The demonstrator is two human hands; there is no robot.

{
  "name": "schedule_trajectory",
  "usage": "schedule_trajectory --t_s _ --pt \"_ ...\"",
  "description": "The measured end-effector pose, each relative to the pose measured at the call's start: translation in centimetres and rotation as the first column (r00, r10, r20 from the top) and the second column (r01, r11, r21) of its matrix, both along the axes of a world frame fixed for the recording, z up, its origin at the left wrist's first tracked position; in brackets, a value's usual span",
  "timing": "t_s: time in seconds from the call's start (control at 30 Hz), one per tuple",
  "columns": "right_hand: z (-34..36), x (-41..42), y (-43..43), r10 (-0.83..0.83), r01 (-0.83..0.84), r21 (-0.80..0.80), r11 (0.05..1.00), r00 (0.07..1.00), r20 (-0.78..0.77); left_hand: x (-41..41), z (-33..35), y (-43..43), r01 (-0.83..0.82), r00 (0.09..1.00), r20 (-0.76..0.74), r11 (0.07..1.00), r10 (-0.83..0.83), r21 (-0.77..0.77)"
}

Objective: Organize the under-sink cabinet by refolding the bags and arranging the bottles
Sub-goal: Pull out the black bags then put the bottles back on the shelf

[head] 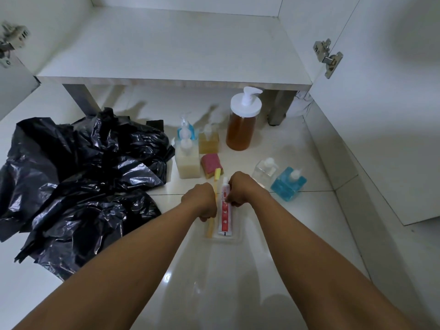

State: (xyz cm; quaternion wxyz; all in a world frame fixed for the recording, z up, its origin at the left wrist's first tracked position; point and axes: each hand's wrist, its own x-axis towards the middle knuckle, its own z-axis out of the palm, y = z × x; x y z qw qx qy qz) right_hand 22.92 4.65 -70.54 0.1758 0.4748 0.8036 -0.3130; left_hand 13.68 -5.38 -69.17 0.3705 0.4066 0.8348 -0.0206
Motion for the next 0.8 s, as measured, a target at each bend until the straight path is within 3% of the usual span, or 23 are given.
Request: schedule_trajectory --t_s 0.17,0.43,0.8 --pt "-0.5 -0.2 -0.2 0.027 -0.027 -0.003 1.0 1.0 -0.001 0.2 -0.4 0.4 -0.01 1.0 0.014 0.999 0.009 0.05" --pt "1.2 0.2 0.2 -0.147 0.134 -0.145 0.98 0.986 -0.082 0.0 -0.3 0.3 -0.009 0.995 -0.103 0.995 0.019 0.099" --pt "-0.2 -0.1 -1.0 -0.174 0.193 0.101 0.976 0.97 -0.173 -0.5 -0.3 0.5 -0.051 0.996 -0.073 0.994 0.058 0.095"
